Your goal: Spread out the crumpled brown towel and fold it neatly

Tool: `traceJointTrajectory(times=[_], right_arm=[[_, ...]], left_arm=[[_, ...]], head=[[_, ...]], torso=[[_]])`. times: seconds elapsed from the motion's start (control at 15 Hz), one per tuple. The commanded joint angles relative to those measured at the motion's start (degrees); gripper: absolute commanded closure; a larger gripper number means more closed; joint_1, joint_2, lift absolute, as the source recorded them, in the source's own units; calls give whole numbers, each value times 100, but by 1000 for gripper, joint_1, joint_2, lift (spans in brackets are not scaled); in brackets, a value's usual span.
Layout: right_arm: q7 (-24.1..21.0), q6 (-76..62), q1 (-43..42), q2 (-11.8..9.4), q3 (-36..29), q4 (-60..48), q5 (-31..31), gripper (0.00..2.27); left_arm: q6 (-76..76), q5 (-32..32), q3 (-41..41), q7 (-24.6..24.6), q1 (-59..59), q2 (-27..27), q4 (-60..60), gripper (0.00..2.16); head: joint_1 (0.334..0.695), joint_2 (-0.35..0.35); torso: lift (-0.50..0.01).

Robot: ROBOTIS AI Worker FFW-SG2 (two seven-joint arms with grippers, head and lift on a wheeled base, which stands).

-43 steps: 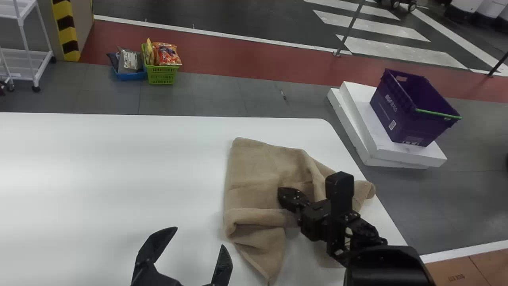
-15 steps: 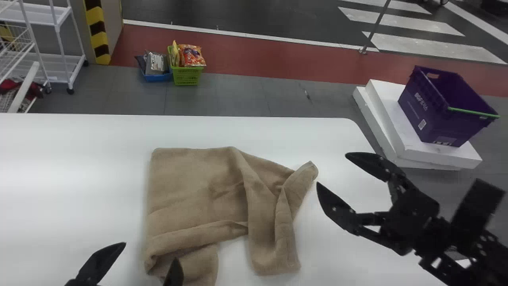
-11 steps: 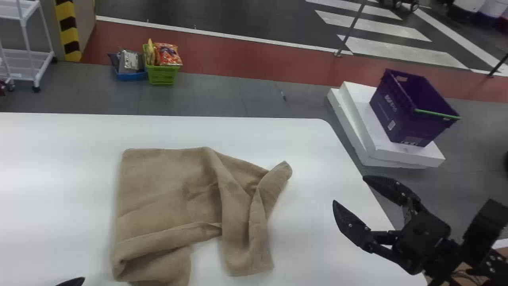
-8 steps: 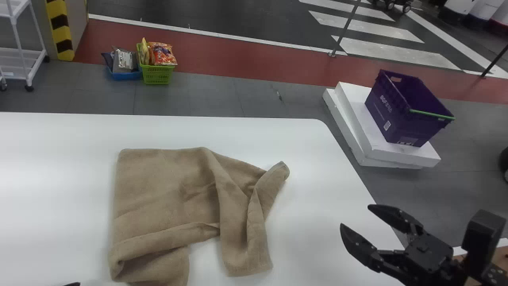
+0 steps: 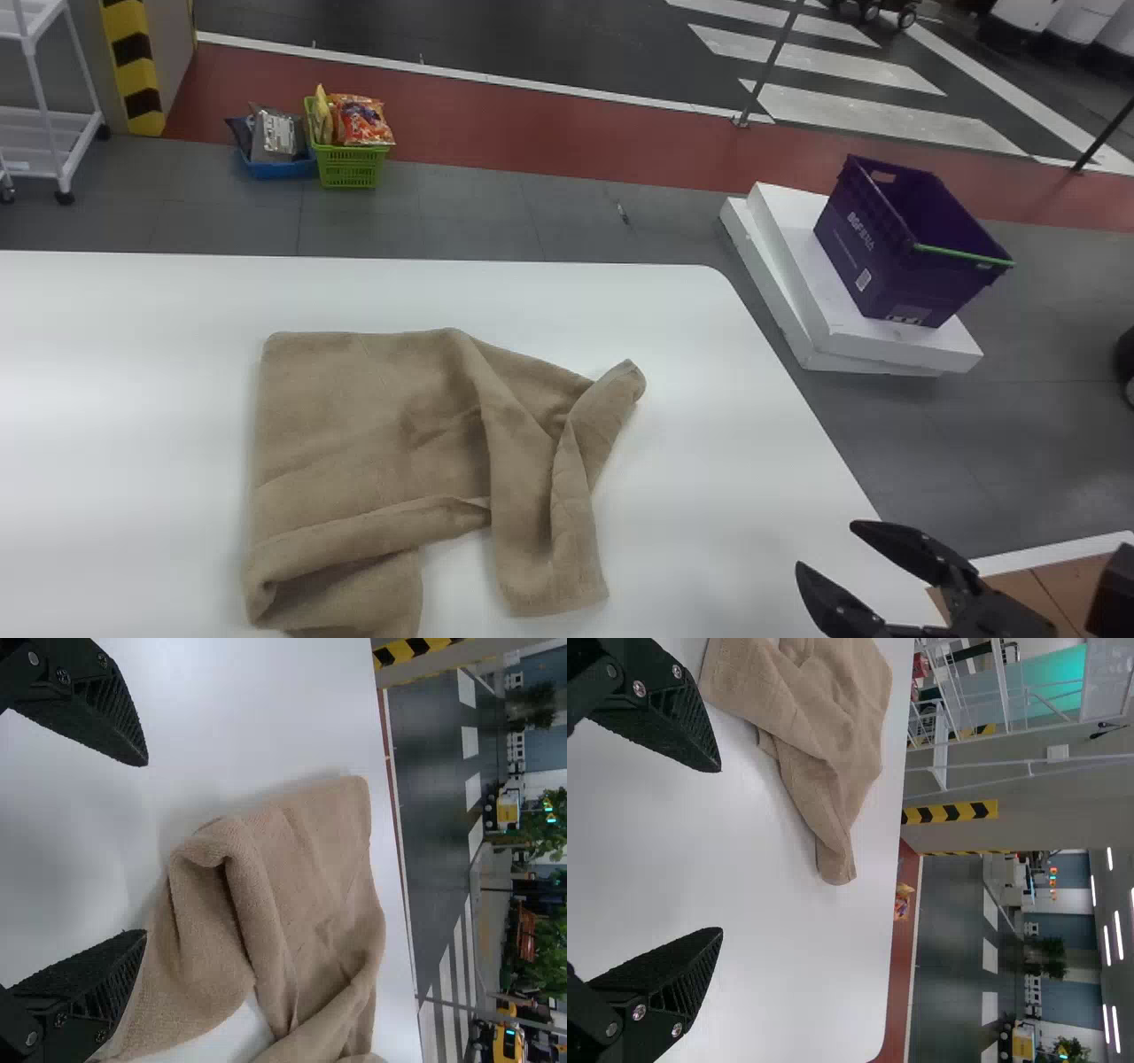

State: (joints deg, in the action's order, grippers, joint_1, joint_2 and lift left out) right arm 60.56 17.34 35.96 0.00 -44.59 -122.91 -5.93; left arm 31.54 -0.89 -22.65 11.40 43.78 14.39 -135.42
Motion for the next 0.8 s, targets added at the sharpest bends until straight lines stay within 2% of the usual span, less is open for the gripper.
traceJointTrajectory(times=[0.0,0.27,0.73], right_arm=[[-35,-366,8,5,-50,83,13,194],[-61,-507,8,5,-41,144,48,194],[-26,-736,8,5,-50,303,-13,194]], left_arm=[[59,89,-284,20,96,72,-195,151],[-152,317,-811,64,114,116,-151,154],[-1119,97,-1312,486,-423,28,754,208]], head=[[695,-350],[695,-350],[695,-350]], torso=[[-126],[-126],[-126]])
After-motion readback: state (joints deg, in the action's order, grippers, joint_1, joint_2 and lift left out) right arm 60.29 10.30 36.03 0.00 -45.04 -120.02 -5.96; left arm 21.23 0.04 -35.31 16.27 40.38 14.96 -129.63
